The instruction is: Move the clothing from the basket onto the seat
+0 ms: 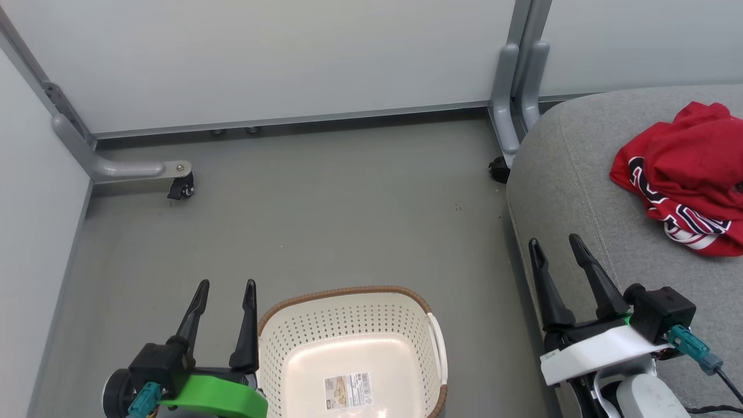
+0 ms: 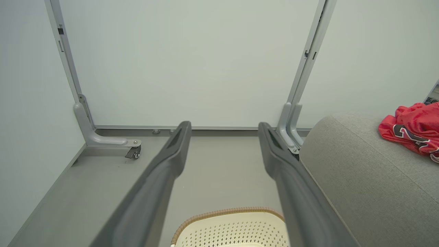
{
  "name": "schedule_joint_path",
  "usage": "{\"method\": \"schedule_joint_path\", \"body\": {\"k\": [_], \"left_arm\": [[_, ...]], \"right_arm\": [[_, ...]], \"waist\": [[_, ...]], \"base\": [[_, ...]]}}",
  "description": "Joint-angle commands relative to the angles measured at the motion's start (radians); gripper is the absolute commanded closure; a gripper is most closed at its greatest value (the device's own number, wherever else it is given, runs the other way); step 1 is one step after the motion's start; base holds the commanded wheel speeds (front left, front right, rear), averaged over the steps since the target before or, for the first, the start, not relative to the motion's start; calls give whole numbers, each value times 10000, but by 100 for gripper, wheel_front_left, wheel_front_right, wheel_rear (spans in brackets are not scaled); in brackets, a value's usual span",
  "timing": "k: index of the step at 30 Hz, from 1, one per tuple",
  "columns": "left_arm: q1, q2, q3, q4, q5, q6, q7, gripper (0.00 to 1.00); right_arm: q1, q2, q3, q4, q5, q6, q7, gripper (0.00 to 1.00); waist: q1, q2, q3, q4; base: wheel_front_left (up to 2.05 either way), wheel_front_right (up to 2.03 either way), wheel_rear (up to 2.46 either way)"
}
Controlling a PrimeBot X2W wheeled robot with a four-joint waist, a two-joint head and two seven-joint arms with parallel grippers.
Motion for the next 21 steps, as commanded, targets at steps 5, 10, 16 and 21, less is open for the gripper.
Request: {"method": "schedule_joint_path", "body": {"k": [5,10,16,21], "left_arm": [[185,11,40,63,-18,163,-1,0],[263,11,24,81,36,201,-1,0],[273,11,4,102,-100,242,-1,0],[235,11,37,131,-189,225,0,0]], "right_arm": [[160,6,2,50,-149,-4,-29,0],[111,-32,21,-61,-402,-4,-29,0],[173,-13,22,-110,-495,-4,-29,0],[153,28,-35,-77,-480,-4,-29,0]], "waist": [[1,0,-117,-7],[1,0,-164,-113],[1,0,-174,-167],[1,0,-146,-186]], "base": [[0,0,0],[0,0,0],[0,0,0],[0,0,0]]}}
